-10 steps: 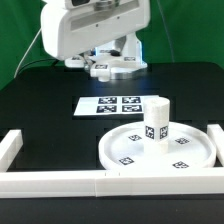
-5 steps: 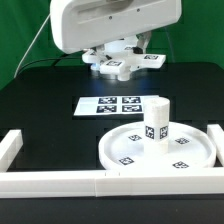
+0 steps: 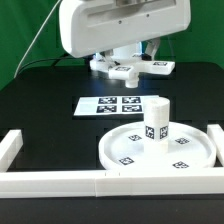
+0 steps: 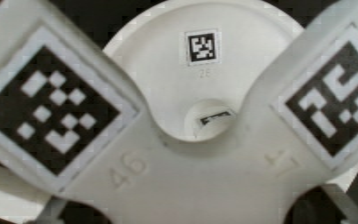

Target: Assemble round table

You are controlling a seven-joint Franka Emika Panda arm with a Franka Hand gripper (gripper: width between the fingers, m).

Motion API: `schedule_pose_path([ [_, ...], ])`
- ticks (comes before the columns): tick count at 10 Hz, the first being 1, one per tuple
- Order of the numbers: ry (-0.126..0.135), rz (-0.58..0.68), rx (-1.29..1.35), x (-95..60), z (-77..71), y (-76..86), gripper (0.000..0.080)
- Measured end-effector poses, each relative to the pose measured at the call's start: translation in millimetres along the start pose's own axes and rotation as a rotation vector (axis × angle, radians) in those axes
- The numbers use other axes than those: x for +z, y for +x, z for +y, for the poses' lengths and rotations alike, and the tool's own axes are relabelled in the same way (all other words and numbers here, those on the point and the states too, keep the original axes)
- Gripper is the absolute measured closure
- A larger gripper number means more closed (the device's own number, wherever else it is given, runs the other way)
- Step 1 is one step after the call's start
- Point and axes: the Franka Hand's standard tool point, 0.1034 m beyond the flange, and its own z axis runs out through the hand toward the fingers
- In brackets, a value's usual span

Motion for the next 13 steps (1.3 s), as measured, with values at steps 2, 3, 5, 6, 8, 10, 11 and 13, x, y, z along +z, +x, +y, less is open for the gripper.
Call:
schedule_pose_path([
  [2, 0.005, -0.004, 0.043, 2.3, -18.0, 11.0, 0.0348],
  [3, 0.007, -0.006, 0.057, 5.0, -22.6, 12.5, 0.0348],
  [5, 0.013, -0.024, 0.062, 16.3, -23.6, 8.4, 0.0348],
  [6, 0.014, -0.032, 0.069, 21.4, -24.7, 7.7, 0.0348],
  [8, 0.015, -0.039, 0.073, 26.2, -27.0, 8.9, 0.0348],
  [10, 0.013, -0.038, 0.084, 26.8, -29.5, 12.2, 0.0348],
  [11, 0.014, -0.043, 0.083, 30.1, -30.3, 12.0, 0.0348],
  [13, 0.014, -0.051, 0.084, 36.8, -29.4, 10.6, 0.0348],
])
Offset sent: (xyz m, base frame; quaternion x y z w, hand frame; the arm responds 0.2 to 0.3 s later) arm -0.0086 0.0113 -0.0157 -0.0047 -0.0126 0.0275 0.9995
